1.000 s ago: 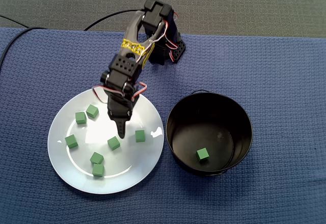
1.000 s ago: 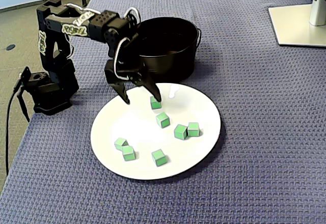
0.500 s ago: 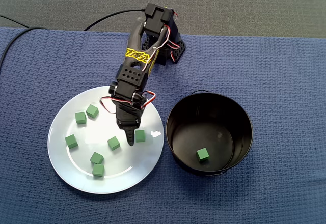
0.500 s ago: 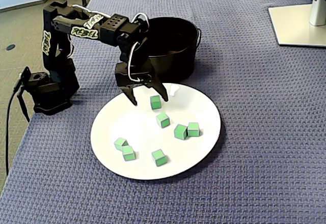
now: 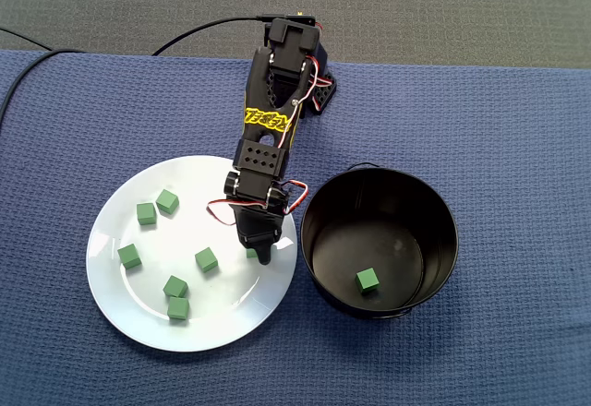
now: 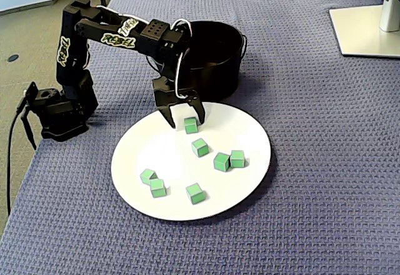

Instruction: Pick up the items on the white plate and put them in the black container.

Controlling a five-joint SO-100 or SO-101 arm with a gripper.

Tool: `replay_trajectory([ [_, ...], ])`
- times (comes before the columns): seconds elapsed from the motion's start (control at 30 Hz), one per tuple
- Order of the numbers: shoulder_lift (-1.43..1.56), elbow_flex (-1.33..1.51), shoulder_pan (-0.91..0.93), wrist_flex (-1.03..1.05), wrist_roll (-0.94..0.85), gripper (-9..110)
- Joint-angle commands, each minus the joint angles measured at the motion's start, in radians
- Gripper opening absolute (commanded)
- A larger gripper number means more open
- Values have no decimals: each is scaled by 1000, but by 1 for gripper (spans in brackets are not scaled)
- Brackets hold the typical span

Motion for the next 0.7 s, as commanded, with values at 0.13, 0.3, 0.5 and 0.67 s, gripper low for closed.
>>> replay_trajectory([
  [0.13,-3,-49,25,-9,-15,17],
  [0.3,-8,-66,46,-11,-31,15],
  [0.5,-11,-78,55,-6,-37,9],
  [0.67,-9,-87,67,-6,-35,0],
])
